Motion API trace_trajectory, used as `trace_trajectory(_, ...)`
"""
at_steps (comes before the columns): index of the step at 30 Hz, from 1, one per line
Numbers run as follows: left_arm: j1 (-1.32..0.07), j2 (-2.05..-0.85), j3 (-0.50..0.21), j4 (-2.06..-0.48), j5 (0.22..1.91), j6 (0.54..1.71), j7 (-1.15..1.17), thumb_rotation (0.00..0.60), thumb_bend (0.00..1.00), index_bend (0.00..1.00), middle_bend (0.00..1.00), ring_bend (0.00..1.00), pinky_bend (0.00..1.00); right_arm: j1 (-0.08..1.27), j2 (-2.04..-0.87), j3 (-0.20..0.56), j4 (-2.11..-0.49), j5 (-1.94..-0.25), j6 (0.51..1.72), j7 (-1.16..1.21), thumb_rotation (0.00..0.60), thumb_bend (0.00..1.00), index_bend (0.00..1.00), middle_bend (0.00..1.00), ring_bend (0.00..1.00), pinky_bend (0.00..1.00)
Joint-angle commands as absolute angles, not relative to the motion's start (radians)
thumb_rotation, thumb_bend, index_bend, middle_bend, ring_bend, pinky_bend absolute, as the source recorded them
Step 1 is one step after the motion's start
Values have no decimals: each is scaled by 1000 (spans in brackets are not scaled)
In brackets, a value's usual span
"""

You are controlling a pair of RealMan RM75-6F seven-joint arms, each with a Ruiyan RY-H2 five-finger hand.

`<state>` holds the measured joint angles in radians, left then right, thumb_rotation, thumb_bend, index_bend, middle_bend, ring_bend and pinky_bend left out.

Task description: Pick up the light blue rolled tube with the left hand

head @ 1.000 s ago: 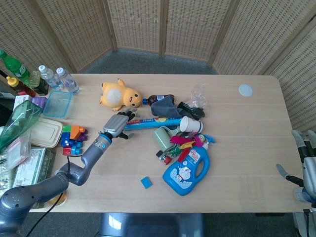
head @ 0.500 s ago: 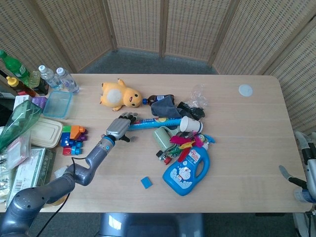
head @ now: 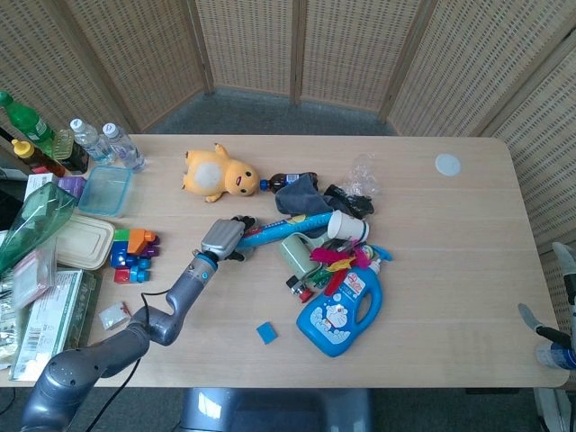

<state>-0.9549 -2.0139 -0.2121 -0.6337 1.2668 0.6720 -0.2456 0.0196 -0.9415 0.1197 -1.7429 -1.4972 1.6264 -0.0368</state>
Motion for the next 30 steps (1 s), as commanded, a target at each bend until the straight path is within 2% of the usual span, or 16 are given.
trace_trajectory(1,-947,-2026,-209,-623,1282,702,-259,600,542,478,335,329,535,18,-941,120,-1741,-1499,1629,-35,497,238,40,159,0,0)
trace_trajectory(6,-931,-2050,-225,-595,1288,773,-284,600,605,598,475,485,691,15,-938,122,-1747,-1502,1634,-35,498,236,40,159,0,0)
trace_trajectory(9,-925,-2043,-231,-593,1292,789,-309,600,616,623,506,524,733,16,-938,123,-1749,-1503,1633,-35,495,236,40,158,0,0)
trace_trajectory(16,-906,-1942,-248,-704,1321,866,-370,600,608,611,503,511,722,20,-940,124,-1749,-1509,1628,-36,496,237,39,159,0,0)
trace_trajectory(23,-877,-1770,-269,-955,1356,959,-373,600,608,616,502,510,715,28,-951,123,-1745,-1518,1618,-36,493,237,39,159,0,0)
trace_trajectory(30,-861,-1649,-300,-1151,1370,1022,-342,600,609,630,509,510,711,29,-951,125,-1749,-1523,1622,-36,493,237,37,158,0,0)
